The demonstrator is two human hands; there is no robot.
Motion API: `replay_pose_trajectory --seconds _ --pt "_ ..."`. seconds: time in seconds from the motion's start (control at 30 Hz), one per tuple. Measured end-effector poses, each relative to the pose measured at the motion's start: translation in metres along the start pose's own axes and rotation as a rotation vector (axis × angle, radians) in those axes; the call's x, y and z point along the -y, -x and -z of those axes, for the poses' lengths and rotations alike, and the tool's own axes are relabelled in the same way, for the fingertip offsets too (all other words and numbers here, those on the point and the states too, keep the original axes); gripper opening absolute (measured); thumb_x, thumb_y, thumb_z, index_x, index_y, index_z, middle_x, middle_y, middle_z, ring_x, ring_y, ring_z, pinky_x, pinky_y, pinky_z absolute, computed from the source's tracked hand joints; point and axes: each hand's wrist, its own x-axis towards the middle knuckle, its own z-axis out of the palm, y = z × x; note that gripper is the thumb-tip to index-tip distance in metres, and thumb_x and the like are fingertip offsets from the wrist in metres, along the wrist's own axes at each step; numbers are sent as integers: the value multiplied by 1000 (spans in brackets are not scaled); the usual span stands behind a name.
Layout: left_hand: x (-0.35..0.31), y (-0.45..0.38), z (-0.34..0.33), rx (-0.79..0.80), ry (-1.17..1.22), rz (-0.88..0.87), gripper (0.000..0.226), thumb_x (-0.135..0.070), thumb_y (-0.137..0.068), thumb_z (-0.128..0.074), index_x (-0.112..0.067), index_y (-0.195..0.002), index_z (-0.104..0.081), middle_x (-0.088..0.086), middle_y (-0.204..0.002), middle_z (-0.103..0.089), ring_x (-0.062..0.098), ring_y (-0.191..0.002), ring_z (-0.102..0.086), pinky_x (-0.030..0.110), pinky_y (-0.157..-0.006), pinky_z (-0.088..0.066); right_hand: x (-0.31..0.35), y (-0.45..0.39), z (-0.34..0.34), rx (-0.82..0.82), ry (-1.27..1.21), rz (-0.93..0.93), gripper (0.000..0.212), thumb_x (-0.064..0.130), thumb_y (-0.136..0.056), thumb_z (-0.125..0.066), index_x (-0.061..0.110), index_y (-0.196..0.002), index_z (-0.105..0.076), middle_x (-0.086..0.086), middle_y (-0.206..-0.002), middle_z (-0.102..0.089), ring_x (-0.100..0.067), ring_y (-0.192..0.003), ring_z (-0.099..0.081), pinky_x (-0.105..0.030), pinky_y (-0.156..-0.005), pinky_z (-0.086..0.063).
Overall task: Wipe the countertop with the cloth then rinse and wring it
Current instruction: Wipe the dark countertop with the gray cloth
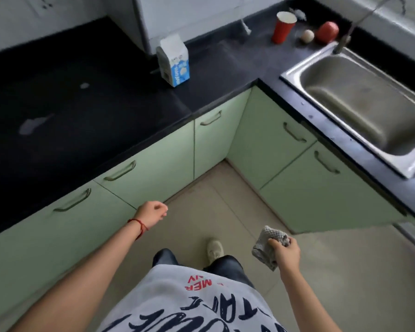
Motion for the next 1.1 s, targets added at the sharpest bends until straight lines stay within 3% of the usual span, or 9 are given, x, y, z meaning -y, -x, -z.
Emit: replay_pose_trajectory --seconds 0.13,0.23,0.33,0.43,0.6,0.7,0.9,1.0,1.1 --pt "33 20 6 -138 137 156 26 -11 -89 -52 -20 -65 -58 11 -79 -63 11 -54 -57 14 -49 -40 60 -32 -27 154 171 127 31 7 -76 -64 7 -106 -55 -10 -94 -59 -27 -91 -55 -29 -76 -37" --pt "59 39 10 -237 246 255 17 -9 -90 -51 -10 -76 -61 6 -71 -62 -5 -38 -56 3 -36 -35 98 -40 -60 249 260 225 32 8 -76 -64 6 -107 -57 -14 -101 -62 -31 -99 -57 -30 -79 -39" --pt "79 55 14 -326 366 324 16 -13 -90 -52 -3 -91 -65 4 -70 -63 8 -55 -63 10 -47 -42 129 -33 -100 372 295 320 31 6 -76 -66 4 -106 -57 -15 -101 -63 -30 -96 -58 -35 -81 -43" --pt "86 63 26 -386 487 356 35 -30 -76 -55 -2 -93 -66 11 -84 -67 21 -76 -62 25 -64 -41 154 -20 -141 481 318 401 30 6 -75 -68 3 -103 -58 -14 -97 -62 -25 -88 -56 -34 -78 -43" --pt "92 47 58 -477 521 365 24 -13 -91 -51 3 -102 -65 21 -103 -69 28 -89 -66 12 -52 -43 188 9 -201 612 310 458 25 5 -75 -68 4 -98 -58 -12 -90 -60 -25 -85 -55 -35 -76 -44" --pt "82 37 86 -520 515 271 22 -8 -91 -50 3 -104 -65 23 -103 -69 22 -84 -64 0 -53 -42 211 28 -225 661 242 458 19 6 -76 -68 8 -91 -58 -6 -81 -60 -23 -78 -54 -31 -69 -44" --pt "44 8 172 -573 425 12 21 -13 -90 -54 -8 -107 -65 9 -99 -70 16 -91 -65 11 -73 -45 279 77 -287 727 107 530 19 5 -75 -68 21 -77 -58 2 -73 -60 -9 -66 -54 -8 -50 -45" --pt "34 -13 208 -627 305 -90 25 -11 -89 -55 -8 -113 -63 9 -108 -68 12 -96 -61 12 -79 -45 314 96 -324 711 90 568 19 10 -74 -70 13 -90 -61 0 -79 -62 -10 -71 -57 -18 -59 -48" --pt "31 -36 230 -747 102 -140 32 -13 -87 -59 -6 -118 -60 13 -119 -63 24 -112 -57 29 -95 -44 349 107 -359 696 113 625 19 11 -73 -72 13 -89 -61 1 -78 -62 -13 -73 -58 -25 -64 -46"
